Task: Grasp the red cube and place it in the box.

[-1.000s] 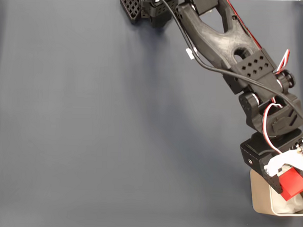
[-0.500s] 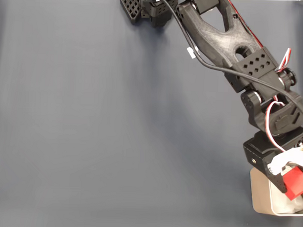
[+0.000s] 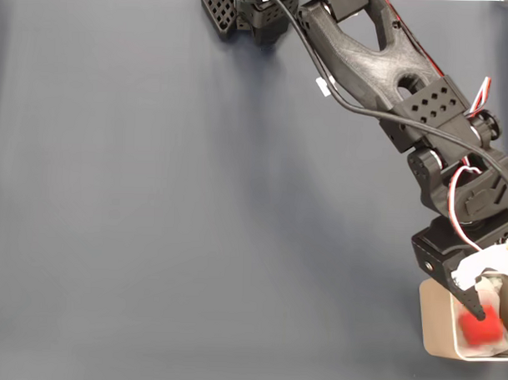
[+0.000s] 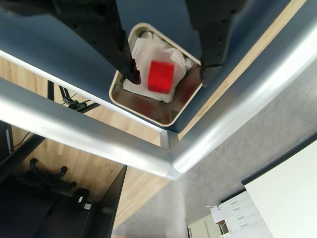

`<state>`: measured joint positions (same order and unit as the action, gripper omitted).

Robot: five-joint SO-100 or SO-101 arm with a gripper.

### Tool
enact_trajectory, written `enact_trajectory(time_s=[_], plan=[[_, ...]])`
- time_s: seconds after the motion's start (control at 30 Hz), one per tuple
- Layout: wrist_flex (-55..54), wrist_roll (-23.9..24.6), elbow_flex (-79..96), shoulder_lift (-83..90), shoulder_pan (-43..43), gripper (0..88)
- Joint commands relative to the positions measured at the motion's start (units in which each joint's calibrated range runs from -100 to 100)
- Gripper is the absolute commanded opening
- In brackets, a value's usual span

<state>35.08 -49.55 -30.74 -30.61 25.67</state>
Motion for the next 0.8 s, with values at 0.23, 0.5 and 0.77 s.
enact_trajectory(time_s=[0.23,0.5,0.77], plan=[[-1.07,-1.47,-3.29,1.67,0.11,40.8],[-1.80,-1.61,-3.38,1.50,0.04,41.1],[-2.05,-1.56,-3.38,1.50,0.04,41.1]])
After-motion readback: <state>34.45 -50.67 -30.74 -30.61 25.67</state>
